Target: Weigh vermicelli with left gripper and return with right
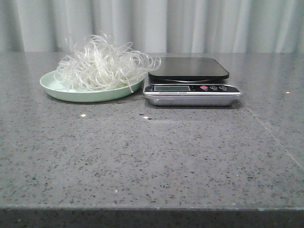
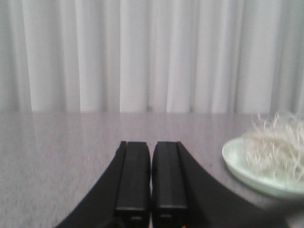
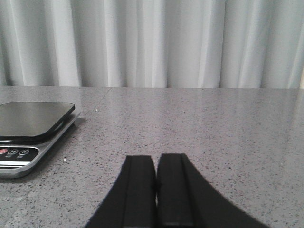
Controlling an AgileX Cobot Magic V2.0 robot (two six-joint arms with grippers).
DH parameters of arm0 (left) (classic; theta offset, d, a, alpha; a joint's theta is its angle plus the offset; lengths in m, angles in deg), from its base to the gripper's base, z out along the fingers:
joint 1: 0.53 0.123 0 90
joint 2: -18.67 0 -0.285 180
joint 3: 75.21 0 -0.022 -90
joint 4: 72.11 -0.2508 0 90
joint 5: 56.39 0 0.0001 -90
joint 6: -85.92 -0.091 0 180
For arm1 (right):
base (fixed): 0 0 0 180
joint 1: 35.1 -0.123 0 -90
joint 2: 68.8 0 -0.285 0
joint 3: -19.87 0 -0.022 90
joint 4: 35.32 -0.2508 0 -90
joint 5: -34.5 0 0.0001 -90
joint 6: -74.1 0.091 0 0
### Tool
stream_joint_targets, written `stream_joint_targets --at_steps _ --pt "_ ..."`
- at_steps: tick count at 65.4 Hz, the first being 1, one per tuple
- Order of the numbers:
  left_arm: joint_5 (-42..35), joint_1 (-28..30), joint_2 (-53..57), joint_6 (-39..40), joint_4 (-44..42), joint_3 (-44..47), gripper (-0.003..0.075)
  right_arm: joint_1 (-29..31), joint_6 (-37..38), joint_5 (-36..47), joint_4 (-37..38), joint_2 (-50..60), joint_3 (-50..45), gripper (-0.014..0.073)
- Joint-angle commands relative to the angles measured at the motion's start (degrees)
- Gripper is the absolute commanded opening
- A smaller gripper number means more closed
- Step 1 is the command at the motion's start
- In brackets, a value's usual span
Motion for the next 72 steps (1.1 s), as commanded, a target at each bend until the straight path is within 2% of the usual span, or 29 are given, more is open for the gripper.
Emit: stream_joint_targets --at_steps 1,11,23,26,34,63,68,72 --pt "-11.18 -0.17 1.05 0.55 0.11 -2.12 0.0134 0.05 -0.33 4.25 0.33 0.87 0.42 0.0168" --pt "-1.74 -0.17 -2.24 0.59 -0.37 -13.57 0.0134 -0.06 -0.33 4.25 0.33 0.87 0.42 0.0168" --pt "11.32 -0.17 -12.47 0.59 -2.08 -28.73 0.0134 -0.52 -0.33 4.25 0.33 0.87 0.42 0.0168" --pt "16.78 -0.17 -16.05 0.59 -0.47 -33.08 0.0134 -0.52 -0.33 4.25 0.33 0.87 0.42 0.0168" --pt "23.51 -0.17 -20.79 0.59 4.36 -36.71 0.0134 -0.52 -0.33 4.25 0.33 0.87 0.42 0.0168" --pt "24.51 -0.17 -28.57 0.59 5.55 -36.21 0.0149 -0.52 -0.33 4.25 0.33 0.87 0.42 0.0168" --pt "24.49 -0.17 -29.08 0.35 5.55 -36.21 0.0227 -0.52 -0.33 4.25 0.33 0.87 0.42 0.0168" --pt "24.39 -0.17 -29.75 0.35 5.55 -36.75 0.0331 -0.52 -0.33 4.25 0.33 0.87 0.42 0.0168"
